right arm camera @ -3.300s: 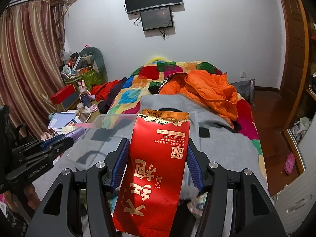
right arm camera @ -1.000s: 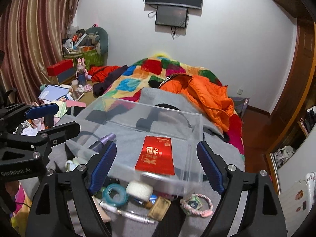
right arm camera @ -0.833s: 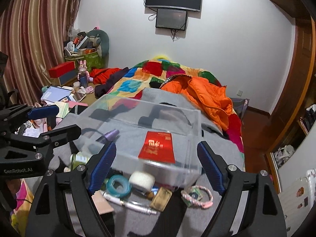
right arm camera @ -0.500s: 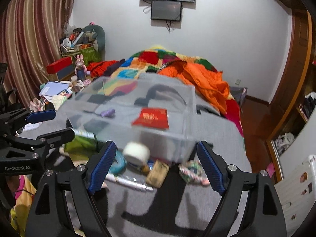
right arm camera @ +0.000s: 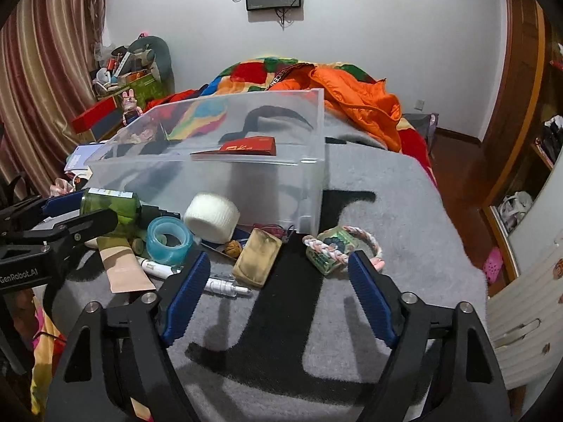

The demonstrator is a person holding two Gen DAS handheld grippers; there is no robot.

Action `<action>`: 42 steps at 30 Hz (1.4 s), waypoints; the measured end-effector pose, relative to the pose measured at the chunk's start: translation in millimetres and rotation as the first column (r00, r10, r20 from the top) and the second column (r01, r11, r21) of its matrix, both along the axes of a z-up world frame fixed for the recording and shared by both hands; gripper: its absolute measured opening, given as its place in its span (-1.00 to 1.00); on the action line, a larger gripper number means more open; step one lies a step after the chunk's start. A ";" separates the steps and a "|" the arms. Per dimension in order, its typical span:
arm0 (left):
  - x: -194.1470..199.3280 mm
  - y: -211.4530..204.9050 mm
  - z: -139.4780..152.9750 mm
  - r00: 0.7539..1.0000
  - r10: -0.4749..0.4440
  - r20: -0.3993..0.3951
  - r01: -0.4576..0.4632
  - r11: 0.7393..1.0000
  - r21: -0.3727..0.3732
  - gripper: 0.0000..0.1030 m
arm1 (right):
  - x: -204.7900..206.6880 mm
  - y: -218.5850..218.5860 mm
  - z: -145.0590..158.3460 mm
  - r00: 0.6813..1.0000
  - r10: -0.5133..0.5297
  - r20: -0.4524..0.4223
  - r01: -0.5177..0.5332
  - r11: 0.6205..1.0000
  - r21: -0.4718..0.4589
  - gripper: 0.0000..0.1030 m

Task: Organize objects
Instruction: 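Grasp green glass jar with left tool while right tool grasps white tape roll, then carry green jar with left tool while right carries tape roll over box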

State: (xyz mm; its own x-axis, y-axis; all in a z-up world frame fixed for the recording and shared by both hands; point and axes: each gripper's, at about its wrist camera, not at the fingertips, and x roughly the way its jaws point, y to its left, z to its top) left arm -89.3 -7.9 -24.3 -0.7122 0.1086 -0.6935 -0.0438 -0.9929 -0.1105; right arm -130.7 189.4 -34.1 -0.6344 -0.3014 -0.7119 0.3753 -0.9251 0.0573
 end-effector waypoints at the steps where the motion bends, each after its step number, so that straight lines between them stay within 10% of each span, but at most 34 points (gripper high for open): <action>1: -0.6 0.7 0.1 1.000 -0.001 0.000 0.001 1.000 0.001 0.28 | -1.2 -2.5 0.4 1.000 0.012 0.005 -0.012 1.000 -0.010 0.39; 11: 8.4 1.3 2.3 0.999 -0.031 -0.012 0.032 0.998 0.054 -0.08 | -15.9 -38.0 1.7 0.998 0.065 0.023 -0.064 0.997 -0.041 0.36; 22: 19.7 -7.3 12.5 0.999 -0.017 -0.047 0.021 0.996 0.083 -0.12 | -33.4 -51.9 -10.6 0.992 0.064 0.106 -0.055 0.995 -0.087 -0.27; 42: 33.9 -10.8 56.8 0.986 0.036 -0.166 -0.027 0.998 0.056 -0.18 | -0.9 -32.8 33.7 0.998 0.064 -0.029 -0.067 0.989 -0.132 -0.28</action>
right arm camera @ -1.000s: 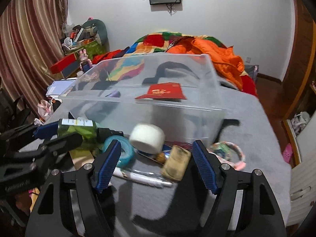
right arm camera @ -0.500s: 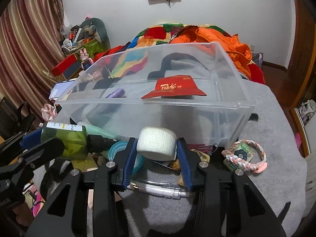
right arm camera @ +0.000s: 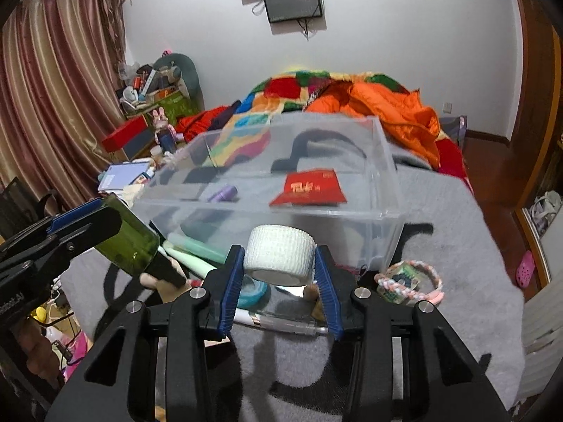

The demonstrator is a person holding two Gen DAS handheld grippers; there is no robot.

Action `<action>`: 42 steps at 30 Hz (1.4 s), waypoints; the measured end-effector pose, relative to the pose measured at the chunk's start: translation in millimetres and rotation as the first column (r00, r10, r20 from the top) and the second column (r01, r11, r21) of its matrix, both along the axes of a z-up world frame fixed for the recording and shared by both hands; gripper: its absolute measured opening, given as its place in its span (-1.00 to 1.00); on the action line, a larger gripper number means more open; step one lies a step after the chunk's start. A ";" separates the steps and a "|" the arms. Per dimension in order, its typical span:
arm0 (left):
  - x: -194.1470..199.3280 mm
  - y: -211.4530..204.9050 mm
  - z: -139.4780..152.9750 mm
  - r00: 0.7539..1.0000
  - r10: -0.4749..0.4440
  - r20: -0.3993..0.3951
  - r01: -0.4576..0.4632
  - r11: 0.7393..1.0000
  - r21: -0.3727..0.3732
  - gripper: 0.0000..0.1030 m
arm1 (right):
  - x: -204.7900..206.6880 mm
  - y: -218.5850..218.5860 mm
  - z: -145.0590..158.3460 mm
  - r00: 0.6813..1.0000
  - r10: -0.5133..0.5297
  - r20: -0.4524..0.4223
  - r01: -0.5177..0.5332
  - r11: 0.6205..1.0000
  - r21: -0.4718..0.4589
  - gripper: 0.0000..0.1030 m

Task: Organize objects
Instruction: 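Carry green jar with left tool while right carries tape roll over box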

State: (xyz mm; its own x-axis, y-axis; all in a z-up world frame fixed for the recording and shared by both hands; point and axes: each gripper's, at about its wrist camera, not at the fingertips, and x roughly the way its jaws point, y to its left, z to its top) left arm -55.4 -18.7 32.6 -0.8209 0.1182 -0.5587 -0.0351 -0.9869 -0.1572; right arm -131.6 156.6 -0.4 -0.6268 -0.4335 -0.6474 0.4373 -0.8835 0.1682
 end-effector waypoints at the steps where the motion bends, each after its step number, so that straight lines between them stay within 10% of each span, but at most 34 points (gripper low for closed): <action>1: 0.4 0.6 2.4 1.000 0.000 -0.005 0.000 1.000 -0.001 -0.18 | 0.9 0.2 3.2 1.000 0.002 -0.008 -0.002 1.000 -0.005 -0.28; 23: -26.1 -11.6 62.9 0.988 0.049 -0.148 -0.052 0.998 -0.017 -0.18 | -16.9 10.0 46.4 0.995 -0.037 -0.096 0.031 0.998 -0.060 -0.28; 42: -123.6 12.7 9.6 0.999 0.005 0.034 -0.003 0.998 -0.070 -0.18 | -72.3 -1.1 15.8 0.998 -0.056 -0.020 0.057 0.998 0.029 -0.28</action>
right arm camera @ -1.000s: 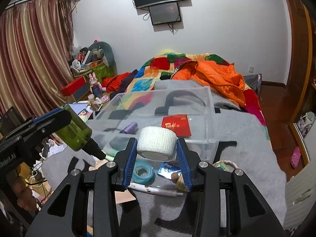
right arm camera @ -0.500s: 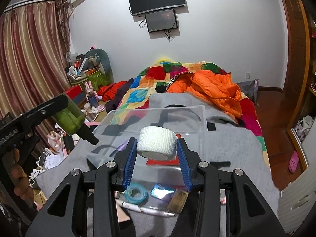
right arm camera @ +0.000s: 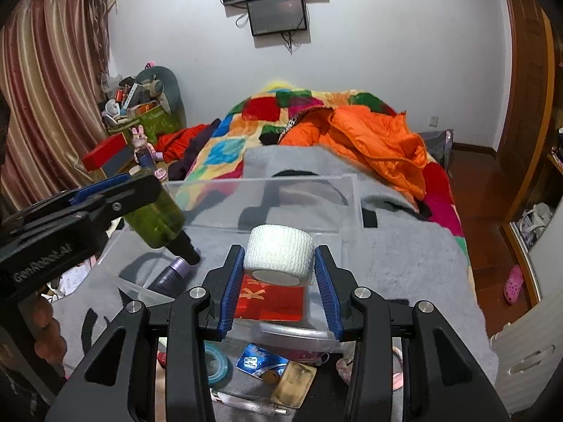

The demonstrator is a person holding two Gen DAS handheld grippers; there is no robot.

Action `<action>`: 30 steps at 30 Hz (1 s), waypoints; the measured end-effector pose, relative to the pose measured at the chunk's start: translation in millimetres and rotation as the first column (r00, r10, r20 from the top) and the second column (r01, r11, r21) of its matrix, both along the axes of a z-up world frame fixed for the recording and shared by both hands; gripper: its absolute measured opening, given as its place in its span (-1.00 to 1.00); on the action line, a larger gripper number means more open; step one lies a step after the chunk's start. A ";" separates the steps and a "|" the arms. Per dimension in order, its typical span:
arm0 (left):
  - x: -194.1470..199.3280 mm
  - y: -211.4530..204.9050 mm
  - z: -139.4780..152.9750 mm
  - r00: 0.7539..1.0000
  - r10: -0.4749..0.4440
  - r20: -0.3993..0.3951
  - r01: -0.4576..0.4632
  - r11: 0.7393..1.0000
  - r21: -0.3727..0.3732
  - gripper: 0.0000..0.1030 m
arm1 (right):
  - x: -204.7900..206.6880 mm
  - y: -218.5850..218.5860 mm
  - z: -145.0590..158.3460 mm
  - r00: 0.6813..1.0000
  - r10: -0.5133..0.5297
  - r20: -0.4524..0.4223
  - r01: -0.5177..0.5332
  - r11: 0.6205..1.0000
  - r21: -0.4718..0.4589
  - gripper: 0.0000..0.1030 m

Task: Organize objects
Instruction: 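Carry green jar with left tool while right carries tape roll over box, then lower jar into box and open left tool while right releases tape roll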

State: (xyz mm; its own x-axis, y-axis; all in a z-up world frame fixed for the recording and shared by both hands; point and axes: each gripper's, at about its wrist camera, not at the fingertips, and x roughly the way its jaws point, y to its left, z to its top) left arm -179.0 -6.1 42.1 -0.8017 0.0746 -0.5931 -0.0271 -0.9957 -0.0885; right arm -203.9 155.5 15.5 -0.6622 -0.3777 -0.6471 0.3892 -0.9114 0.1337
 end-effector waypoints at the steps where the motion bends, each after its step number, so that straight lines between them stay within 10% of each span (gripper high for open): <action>1: -1.3 0.5 -4.1 1.000 -0.002 0.010 0.002 1.000 -0.004 -0.18 | -0.9 -0.3 -3.3 1.000 0.001 0.006 -0.001 1.000 0.008 -0.28; 30: 19.5 -31.4 -52.4 0.991 0.025 0.130 -0.026 1.000 0.008 0.28 | -6.0 -10.0 -22.2 0.998 0.015 0.059 -0.018 0.998 0.062 -0.06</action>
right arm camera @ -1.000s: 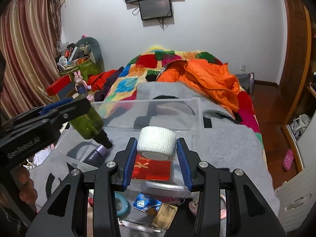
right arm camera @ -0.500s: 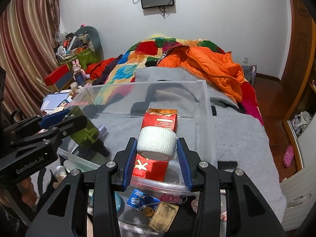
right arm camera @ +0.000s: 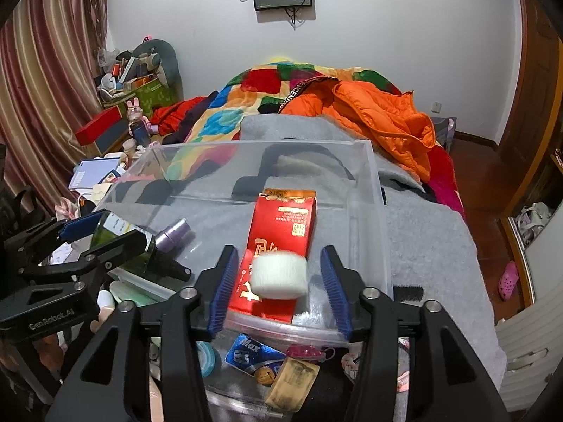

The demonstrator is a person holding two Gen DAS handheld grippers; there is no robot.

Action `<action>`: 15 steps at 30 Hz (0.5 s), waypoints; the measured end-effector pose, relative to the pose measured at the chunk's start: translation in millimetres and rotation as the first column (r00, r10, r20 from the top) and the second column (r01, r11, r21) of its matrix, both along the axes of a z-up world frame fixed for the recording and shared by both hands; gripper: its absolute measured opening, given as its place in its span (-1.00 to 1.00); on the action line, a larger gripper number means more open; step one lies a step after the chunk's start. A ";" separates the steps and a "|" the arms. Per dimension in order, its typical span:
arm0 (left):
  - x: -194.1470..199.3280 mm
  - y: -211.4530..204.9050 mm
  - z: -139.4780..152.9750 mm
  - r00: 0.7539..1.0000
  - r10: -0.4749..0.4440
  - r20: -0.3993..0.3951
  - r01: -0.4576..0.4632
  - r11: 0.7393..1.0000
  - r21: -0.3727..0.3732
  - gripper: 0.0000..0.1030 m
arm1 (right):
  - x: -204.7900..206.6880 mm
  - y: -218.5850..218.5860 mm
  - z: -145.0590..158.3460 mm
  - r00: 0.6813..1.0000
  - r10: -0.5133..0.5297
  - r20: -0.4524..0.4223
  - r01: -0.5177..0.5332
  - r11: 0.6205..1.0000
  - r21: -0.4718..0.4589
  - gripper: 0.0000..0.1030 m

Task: Organize objects
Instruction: 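Lower jar into box and open left tool while right releases tape roll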

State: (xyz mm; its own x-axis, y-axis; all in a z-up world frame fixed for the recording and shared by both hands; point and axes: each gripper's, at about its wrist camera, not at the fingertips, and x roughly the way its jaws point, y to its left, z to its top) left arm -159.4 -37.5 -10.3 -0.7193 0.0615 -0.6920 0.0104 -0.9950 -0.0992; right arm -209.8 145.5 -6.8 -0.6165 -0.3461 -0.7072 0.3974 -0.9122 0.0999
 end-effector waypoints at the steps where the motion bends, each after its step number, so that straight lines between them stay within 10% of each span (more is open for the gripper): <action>1: 2.0 -0.1 1.3 1.000 0.001 -0.005 -0.001 1.000 -0.004 0.28 | 1.2 0.4 1.2 1.000 0.000 -0.002 0.000 1.000 -0.004 -0.04; 15: 33.6 2.5 24.6 0.997 -0.012 -0.071 0.009 0.999 -0.031 0.49 | 29.0 11.8 22.5 0.998 0.024 -0.052 -0.026 0.999 -0.036 0.01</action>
